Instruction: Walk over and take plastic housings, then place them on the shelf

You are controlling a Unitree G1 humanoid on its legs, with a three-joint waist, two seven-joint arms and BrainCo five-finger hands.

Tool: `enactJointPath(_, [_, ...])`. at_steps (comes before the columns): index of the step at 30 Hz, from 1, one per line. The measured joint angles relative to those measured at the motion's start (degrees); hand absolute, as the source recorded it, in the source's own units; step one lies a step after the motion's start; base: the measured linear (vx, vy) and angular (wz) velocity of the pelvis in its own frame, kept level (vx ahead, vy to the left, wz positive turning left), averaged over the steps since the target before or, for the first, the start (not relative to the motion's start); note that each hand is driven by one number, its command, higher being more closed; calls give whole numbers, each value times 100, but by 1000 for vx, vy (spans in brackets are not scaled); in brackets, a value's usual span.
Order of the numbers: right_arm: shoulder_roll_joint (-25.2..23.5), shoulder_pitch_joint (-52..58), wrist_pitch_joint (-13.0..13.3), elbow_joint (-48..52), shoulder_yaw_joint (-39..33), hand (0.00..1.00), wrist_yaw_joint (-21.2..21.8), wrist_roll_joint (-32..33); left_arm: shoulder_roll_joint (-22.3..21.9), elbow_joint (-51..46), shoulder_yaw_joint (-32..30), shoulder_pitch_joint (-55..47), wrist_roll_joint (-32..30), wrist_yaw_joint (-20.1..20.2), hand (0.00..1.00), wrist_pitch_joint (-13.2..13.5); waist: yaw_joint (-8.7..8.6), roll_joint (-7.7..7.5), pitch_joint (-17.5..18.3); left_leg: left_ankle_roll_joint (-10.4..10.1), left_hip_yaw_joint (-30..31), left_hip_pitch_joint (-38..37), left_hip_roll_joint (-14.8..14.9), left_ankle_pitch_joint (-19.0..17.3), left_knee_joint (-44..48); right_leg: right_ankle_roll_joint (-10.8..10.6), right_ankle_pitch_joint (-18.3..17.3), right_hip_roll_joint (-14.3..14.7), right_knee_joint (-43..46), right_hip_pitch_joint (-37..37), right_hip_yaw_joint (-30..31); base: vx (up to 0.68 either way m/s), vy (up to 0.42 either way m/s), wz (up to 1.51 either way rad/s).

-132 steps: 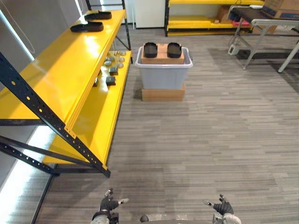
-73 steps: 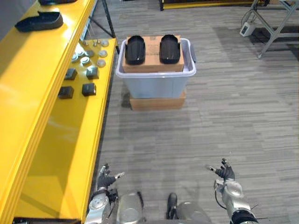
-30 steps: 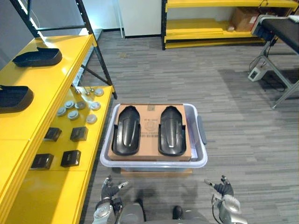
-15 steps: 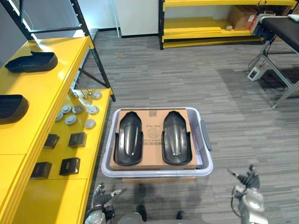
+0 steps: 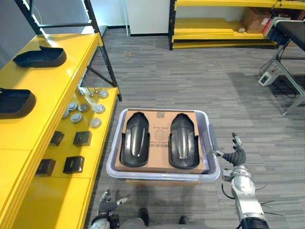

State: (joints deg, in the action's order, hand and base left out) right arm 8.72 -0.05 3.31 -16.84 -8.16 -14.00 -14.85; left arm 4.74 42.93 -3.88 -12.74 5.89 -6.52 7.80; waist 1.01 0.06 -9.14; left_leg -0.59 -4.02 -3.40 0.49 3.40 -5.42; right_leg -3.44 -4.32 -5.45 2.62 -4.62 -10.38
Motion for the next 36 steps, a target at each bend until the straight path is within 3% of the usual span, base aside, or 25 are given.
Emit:
enactJointPath(6, [-33,-829,-294,-620,-92,0,-508,-176,-21,-27,185,34,21,-18,0,23,25,165,-308,49,254,380,-51,193,-1,-32,136,-29,-86,214,-221,-79,11,20])
enactJointPath(11, [-15,-1755,-484,-1271,-281,0,-886,-170,-17,-207,229,93,125,-151,0,94,175,213,-670,91,314,605,-89,305,3,-33,206,-53,-89,380,-294,-13,15,7])
enactJointPath(12, [21,-2016,-494,-1482,-278,0,-960,-146,-14,-202,285,161,146,-210,0,118,176,233,-756,100,328,689,-92,328,4,-36,223,-54,-90,449,-310,-12,24,20])
enactJointPath(13, [138,-2765,-606,-2212,-275,0,-985,-37,-29,-210,500,394,249,-311,0,161,312,326,-1058,109,387,820,-123,350,4,-37,239,-75,-89,553,-354,11,21,13])
enactJointPath(14, [142,-2844,-616,-2272,-278,0,-993,-22,-29,-210,506,400,256,-364,0,163,308,328,-1068,112,386,870,-127,352,5,-37,239,-78,-88,604,-354,31,14,11])
enactJointPath(15, [149,-2874,-617,-2298,-279,100,-1007,-14,-29,-210,509,409,256,-367,0,163,307,333,-1102,112,386,869,-130,352,6,-36,239,-81,-87,603,-354,0,0,0])
enactJointPath(22, [419,-3562,-608,-3150,-445,100,-1203,156,-94,-199,683,571,371,-475,0,180,301,404,-1285,115,381,901,-134,357,5,-35,240,-87,-51,661,-327,-17,2,-2])
enactJointPath(36, [518,-3104,-625,-2840,-431,100,-1052,324,-117,-203,820,658,474,-474,0,209,282,397,-1288,110,247,646,-100,352,-3,-35,240,-74,-50,466,-191,0,-5,-5])
